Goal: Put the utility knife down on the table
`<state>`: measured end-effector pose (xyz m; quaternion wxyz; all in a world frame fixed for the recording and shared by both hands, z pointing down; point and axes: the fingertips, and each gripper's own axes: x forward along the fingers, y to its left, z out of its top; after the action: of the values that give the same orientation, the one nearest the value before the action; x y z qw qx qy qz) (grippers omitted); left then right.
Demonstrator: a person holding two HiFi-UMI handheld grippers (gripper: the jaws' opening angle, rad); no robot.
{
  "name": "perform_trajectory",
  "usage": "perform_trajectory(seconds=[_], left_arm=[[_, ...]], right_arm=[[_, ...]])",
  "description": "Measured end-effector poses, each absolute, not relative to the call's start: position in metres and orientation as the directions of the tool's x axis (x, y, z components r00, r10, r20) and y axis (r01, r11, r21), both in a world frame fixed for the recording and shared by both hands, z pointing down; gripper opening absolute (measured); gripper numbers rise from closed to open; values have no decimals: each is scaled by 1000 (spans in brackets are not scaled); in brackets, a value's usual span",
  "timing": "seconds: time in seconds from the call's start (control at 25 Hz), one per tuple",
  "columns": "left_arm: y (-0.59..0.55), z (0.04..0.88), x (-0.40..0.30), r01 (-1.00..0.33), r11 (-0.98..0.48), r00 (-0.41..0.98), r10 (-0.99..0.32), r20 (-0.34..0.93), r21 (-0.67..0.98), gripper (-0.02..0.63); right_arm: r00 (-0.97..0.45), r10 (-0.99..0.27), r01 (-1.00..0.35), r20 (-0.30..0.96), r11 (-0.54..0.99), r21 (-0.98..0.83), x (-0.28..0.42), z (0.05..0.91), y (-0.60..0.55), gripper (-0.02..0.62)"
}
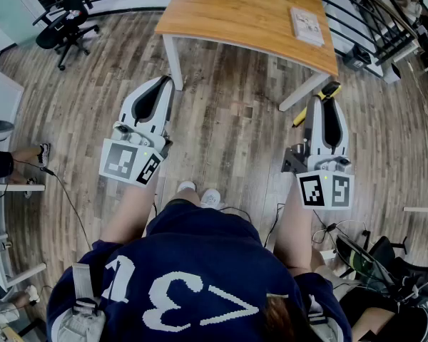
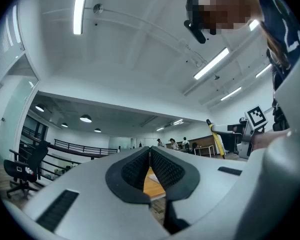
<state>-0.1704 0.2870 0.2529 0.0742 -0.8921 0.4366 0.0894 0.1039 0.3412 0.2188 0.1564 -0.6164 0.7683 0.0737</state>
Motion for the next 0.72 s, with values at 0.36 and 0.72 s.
perform_trajectory(seconds=[0.36,0.72], left_arm=[[291,255,-173,-797,-601,597,-772,-217,-53,25],[243,271,-166,-798,-601,596,-778,-199,-38,25]], right_arm=[[-208,-917,-964,-342,251,-87,102,212,345,129],[-213,-921,-961,-327,257,-98,108,222,297,129]])
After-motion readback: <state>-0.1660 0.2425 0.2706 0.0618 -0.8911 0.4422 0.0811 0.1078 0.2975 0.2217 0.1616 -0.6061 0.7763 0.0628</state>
